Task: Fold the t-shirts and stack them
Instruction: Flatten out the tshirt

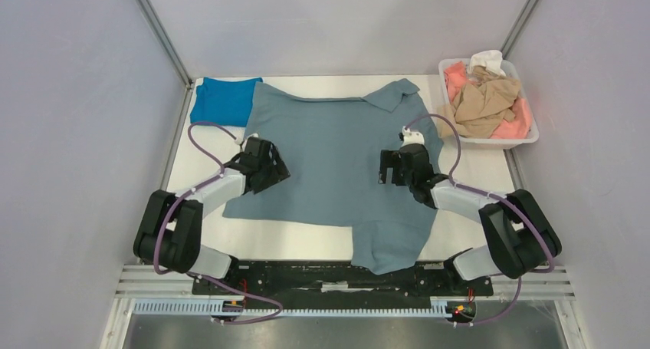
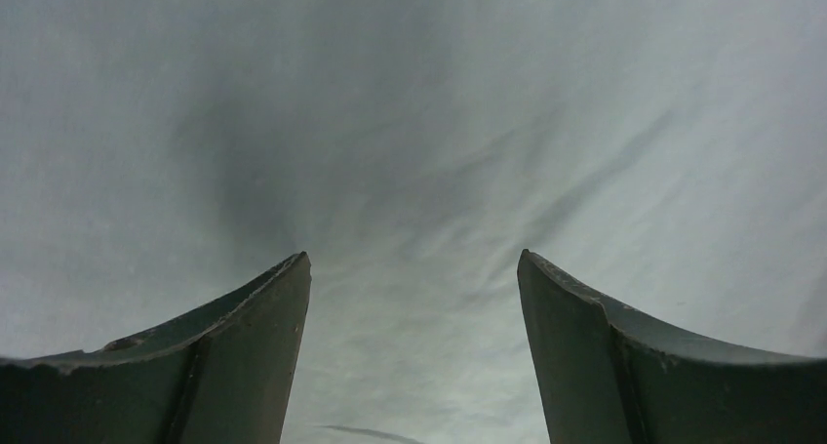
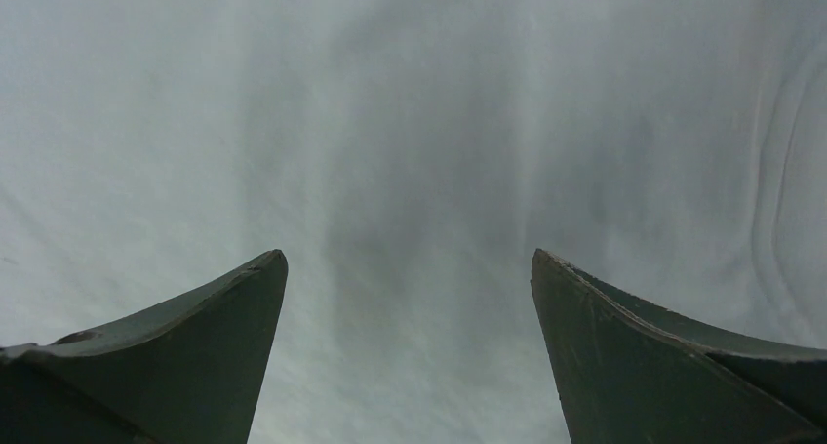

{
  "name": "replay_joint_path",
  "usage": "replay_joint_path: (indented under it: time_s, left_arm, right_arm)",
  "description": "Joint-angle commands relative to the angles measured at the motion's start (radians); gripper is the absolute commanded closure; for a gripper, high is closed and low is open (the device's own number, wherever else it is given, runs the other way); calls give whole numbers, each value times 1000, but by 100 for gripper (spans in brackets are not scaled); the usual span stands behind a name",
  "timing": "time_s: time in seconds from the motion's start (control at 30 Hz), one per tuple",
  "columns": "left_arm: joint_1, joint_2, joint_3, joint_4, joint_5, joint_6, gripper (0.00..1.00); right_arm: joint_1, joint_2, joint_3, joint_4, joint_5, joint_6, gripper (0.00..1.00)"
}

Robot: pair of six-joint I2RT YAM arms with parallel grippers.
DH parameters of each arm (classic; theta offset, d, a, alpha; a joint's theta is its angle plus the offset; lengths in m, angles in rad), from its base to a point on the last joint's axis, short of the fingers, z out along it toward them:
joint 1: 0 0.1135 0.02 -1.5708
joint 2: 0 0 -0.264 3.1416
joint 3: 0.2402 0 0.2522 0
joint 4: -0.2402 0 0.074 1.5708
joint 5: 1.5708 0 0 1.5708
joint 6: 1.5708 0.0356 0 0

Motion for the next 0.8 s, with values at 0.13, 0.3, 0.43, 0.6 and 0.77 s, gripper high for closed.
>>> replay_joint_path:
  time_s: [0.13,0.3,0.43,0.6,0.77]
  left_arm:
    - [0,-93,-197,19,-28,-140,16]
    - [0,-238,-293,-88,-65,-178,15]
    - [1,-375,-375,-128,-20,-205,15]
    - [0,-549,-401,-166,-43,-212,15]
    - [-1,-590,-280,-148,-16,-174,14]
  right_arm:
    - [1,-103,-183,-82,88,113,2]
    - [2,-218,-276,-166,110,213,2]
    - [4,-330,-360,-200,53,240,2]
    - [16,-448,-393,-219,23,231,2]
    - [17,-467,-258,-235,90,190,2]
